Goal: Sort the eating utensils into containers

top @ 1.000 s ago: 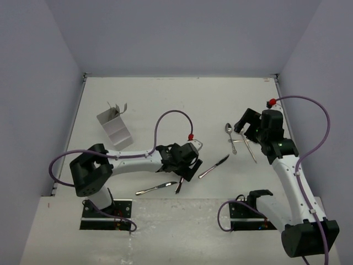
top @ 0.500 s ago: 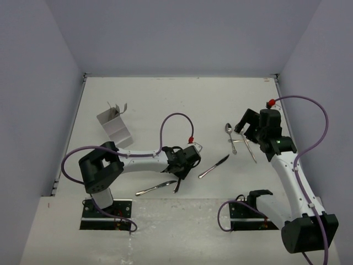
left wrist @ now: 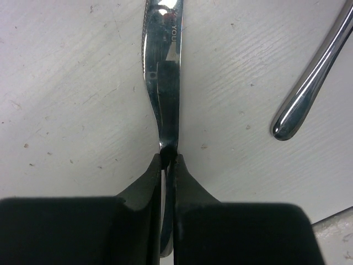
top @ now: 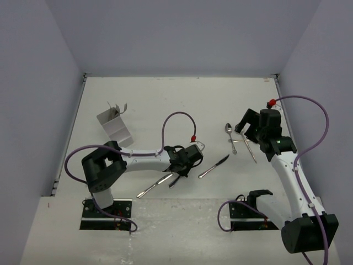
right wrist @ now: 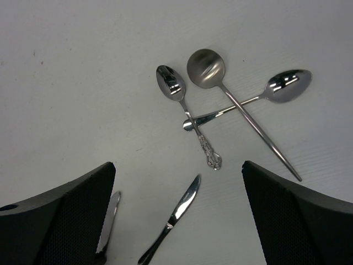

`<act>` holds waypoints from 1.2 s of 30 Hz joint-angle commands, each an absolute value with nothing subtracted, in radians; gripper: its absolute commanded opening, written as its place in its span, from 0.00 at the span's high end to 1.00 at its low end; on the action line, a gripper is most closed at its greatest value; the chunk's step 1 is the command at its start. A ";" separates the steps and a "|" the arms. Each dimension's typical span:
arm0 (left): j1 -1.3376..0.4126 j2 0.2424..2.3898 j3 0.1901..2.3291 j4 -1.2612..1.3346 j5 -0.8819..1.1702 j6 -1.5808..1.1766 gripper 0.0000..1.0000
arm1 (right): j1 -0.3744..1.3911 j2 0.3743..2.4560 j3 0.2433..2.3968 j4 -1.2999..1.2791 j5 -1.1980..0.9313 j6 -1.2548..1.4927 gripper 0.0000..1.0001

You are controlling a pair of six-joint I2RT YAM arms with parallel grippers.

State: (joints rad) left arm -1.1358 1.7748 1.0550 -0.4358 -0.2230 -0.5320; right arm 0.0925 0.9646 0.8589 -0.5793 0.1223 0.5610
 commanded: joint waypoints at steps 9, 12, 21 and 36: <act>-1.135 1.609 1.025 -0.290 -0.365 -0.431 1.00 | 0.091 0.959 0.851 -0.551 0.141 0.555 0.01; -1.132 1.543 1.016 -0.229 -0.356 -0.374 1.00 | 0.091 0.956 0.853 -0.548 0.135 0.551 0.01; -0.997 1.396 0.947 -0.144 -0.440 -0.296 1.00 | 0.092 0.934 0.848 -0.535 0.138 0.542 0.01; -0.580 0.784 0.520 0.394 -0.105 0.452 1.00 | 0.091 0.966 0.864 -0.515 0.123 0.508 0.01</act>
State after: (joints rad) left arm -0.6453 0.8219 0.5484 0.2478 -0.2657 0.2394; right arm 0.0921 0.9550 0.8520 -0.5514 0.1139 0.5278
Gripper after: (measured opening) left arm 0.038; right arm 0.989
